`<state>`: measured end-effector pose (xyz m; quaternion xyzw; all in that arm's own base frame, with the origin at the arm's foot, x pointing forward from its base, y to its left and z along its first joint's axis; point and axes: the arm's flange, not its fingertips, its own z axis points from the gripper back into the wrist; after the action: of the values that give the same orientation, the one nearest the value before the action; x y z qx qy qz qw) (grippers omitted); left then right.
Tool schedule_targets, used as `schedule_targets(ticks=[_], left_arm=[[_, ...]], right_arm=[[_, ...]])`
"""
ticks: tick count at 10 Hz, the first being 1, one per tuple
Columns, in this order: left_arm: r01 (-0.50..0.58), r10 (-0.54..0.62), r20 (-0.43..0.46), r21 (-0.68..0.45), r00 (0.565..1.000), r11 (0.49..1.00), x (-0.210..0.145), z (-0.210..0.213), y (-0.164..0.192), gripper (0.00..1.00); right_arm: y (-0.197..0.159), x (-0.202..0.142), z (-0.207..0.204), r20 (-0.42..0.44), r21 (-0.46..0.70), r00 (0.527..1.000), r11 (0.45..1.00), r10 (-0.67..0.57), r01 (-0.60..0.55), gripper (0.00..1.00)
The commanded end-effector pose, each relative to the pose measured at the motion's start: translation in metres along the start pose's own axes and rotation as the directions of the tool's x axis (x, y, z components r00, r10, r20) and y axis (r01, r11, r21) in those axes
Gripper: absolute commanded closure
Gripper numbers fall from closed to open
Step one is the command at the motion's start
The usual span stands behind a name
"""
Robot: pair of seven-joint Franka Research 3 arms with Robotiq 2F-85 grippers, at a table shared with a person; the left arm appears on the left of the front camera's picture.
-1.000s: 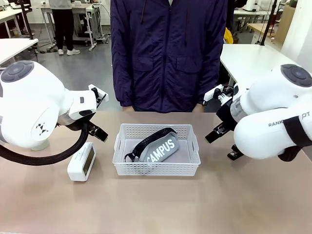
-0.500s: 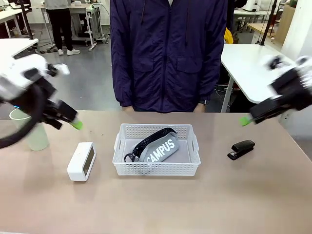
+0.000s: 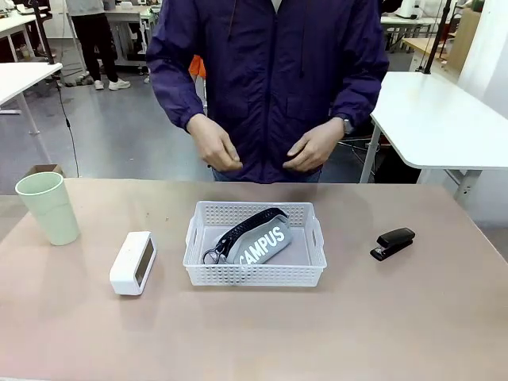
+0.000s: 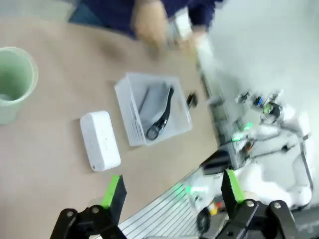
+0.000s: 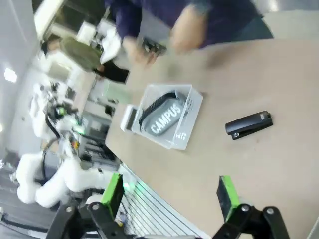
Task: Efficiently arrange items inside the basket to fit them all.
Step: Pick up the Digital clock and place it inside the Organizing basket.
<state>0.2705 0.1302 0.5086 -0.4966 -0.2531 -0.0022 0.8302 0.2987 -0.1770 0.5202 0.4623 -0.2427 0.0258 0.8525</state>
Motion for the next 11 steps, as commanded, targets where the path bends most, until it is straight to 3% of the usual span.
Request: schedule_targets(ticks=[1,3,5,6,7,8,11], left_arm=[[-0.09,0.096,0.077,-0.078,0.992,0.993,-0.002,0.015,0.044,0.0],[-0.177,0.187,0.095,-0.104,0.978,0.979,-0.013,0.01,0.068,0.0],[-0.18,0.193,0.113,-0.117,0.975,0.977,-0.014,0.011,0.068,0.0],[-0.174,0.184,0.133,-0.088,0.974,0.981,-0.014,0.009,0.062,0.0],[-0.207,0.197,0.192,0.03,0.961,0.978,-0.013,0.008,0.057,0.0],[-0.212,0.224,0.115,-0.104,0.968,0.972,-0.008,0.013,0.078,0.0],[-0.212,0.224,0.115,-0.104,0.968,0.972,-0.008,0.013,0.078,0.0]], right_arm=[[-0.041,0.013,0.009,0.054,0.104,0.994,0.991,-0.095,0.089,0.0],[-0.071,0.005,0.017,0.071,0.152,0.983,0.976,-0.169,0.157,0.0],[-0.086,0.0,0.017,0.1,0.162,0.971,0.966,-0.218,0.2,0.0],[-0.093,-0.001,0.014,0.124,0.133,0.959,0.962,-0.254,0.238,0.0],[-0.088,-0.007,0.014,0.086,0.154,0.97,0.965,-0.229,0.214,0.0],[-0.088,-0.007,0.014,0.086,0.154,0.97,0.965,-0.229,0.214,0.0],[-0.088,-0.007,0.014,0.086,0.154,0.97,0.965,-0.229,0.214,0.0]])
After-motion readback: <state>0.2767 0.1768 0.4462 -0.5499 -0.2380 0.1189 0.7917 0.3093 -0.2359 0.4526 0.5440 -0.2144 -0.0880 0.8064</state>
